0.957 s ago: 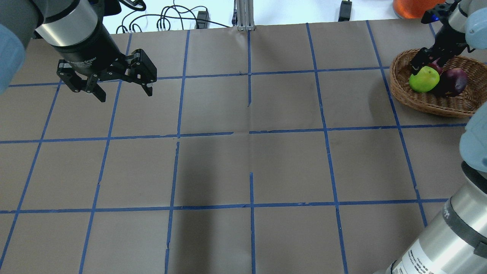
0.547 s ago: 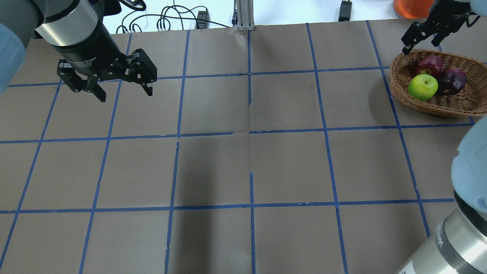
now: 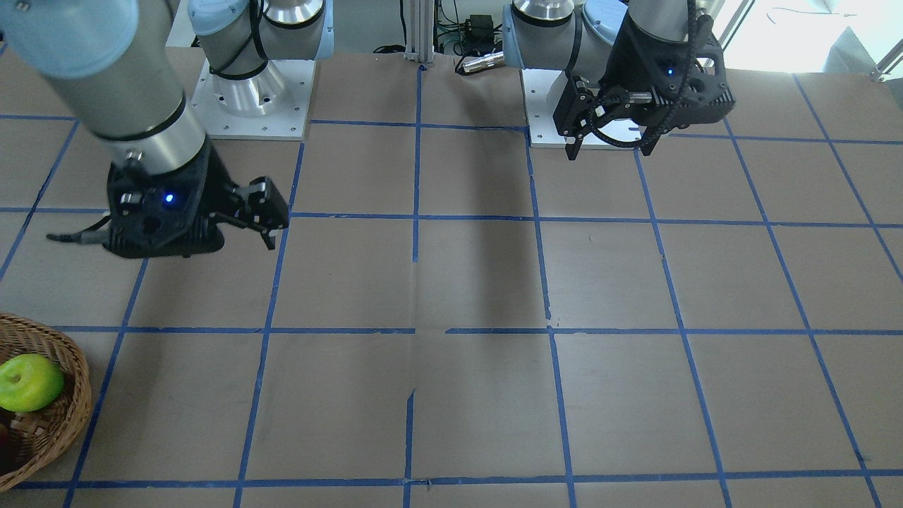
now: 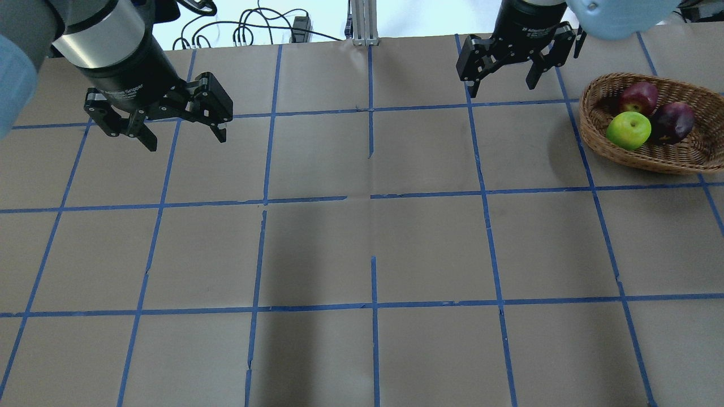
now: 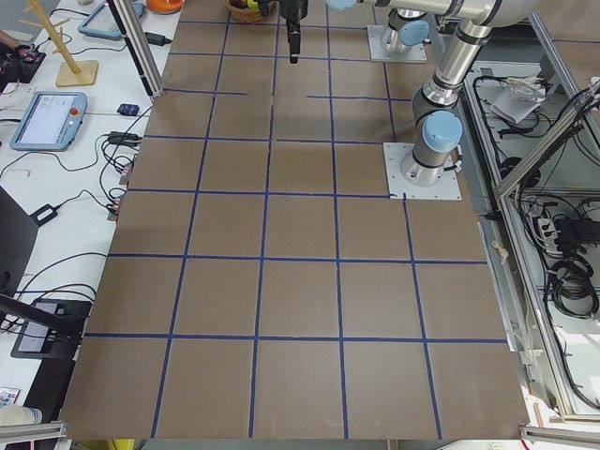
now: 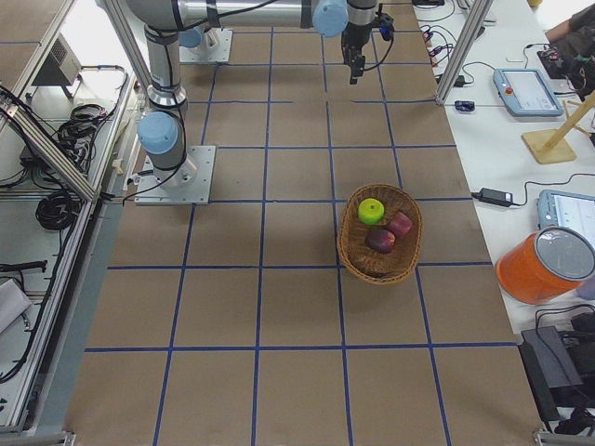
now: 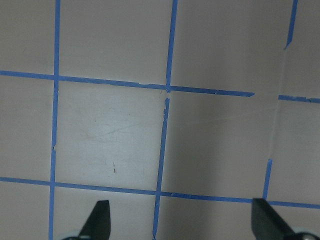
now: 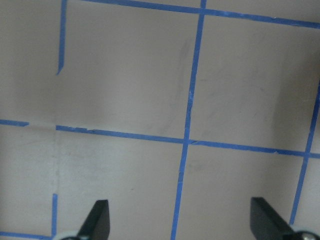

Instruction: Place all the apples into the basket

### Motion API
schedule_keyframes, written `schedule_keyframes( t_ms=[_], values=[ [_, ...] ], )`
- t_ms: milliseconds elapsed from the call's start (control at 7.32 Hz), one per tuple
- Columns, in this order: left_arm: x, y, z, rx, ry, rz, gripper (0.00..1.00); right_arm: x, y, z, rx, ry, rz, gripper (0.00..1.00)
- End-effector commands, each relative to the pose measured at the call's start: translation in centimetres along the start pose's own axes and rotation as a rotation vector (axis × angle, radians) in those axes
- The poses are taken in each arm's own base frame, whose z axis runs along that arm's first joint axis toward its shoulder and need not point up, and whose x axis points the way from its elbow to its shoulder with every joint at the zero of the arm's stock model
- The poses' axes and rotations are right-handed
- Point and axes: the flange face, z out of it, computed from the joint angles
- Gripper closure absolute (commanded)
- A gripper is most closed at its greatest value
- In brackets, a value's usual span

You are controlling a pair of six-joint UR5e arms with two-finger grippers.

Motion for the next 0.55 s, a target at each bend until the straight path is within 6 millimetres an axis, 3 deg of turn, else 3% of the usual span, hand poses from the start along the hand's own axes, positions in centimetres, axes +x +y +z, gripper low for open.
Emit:
schedule_keyframes(
  t_ms=[0,137,410],
  values=[
    [0.0,0.0,0.0,0.000,0.000,0.000,0.00,0.2,4.0,-2.5,-0.018,0.018,0.009,0.00],
    [-0.1,0.0,-0.1,0.002,0.000,-0.002,0.00,4.0,3.9,-1.9,-0.048,0.001,0.058,0.00],
    [-0.1,0.0,-0.1,0.002,0.000,-0.002,0.00,5.0,3.3,-2.1,0.011,0.017,0.052,0.00]
  ],
)
